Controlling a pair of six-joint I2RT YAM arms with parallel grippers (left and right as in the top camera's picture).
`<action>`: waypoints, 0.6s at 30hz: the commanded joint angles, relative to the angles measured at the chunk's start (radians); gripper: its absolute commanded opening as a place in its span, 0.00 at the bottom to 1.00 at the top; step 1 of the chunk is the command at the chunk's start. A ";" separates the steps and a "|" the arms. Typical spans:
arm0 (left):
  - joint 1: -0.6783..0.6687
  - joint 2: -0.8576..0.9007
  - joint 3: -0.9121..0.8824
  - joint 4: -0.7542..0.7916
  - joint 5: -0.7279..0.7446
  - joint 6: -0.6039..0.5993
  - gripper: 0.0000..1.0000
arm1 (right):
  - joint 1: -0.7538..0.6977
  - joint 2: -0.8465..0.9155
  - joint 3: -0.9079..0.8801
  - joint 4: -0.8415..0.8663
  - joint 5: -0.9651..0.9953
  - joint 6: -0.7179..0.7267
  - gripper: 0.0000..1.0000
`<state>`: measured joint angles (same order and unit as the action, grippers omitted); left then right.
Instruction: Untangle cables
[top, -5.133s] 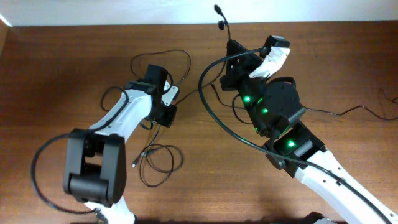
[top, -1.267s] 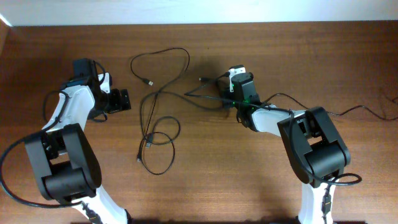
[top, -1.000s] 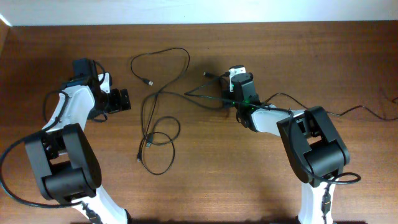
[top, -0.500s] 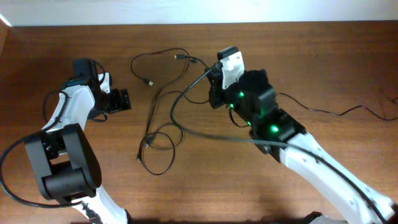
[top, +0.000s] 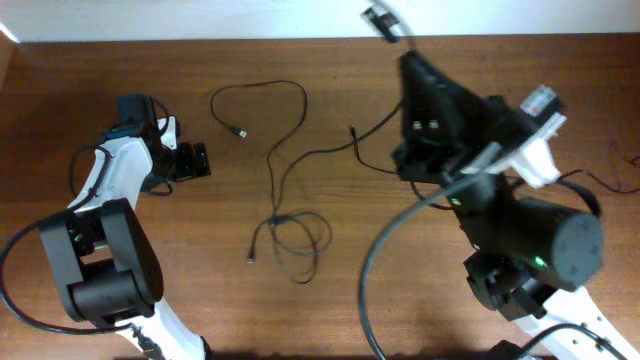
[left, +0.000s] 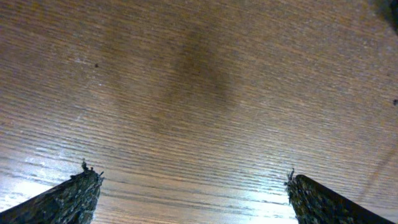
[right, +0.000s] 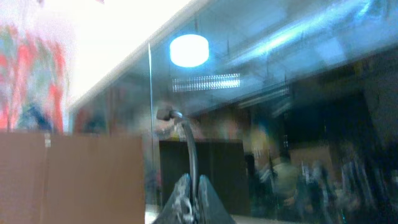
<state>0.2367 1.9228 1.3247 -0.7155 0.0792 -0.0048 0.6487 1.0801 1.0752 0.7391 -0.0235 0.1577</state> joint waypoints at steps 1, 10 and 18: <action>0.002 0.007 0.019 -0.001 0.060 -0.005 0.99 | -0.001 -0.011 0.007 0.159 0.087 0.007 0.04; -0.054 0.007 0.019 -0.130 0.670 0.439 0.99 | -0.001 0.027 0.007 0.242 0.227 0.007 0.04; -0.243 0.007 0.019 -0.209 0.796 0.843 0.99 | -0.004 0.085 0.007 0.242 0.272 0.006 0.04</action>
<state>0.0544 1.9228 1.3266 -0.9211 0.8021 0.6426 0.6487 1.1580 1.0763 0.9741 0.2245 0.1577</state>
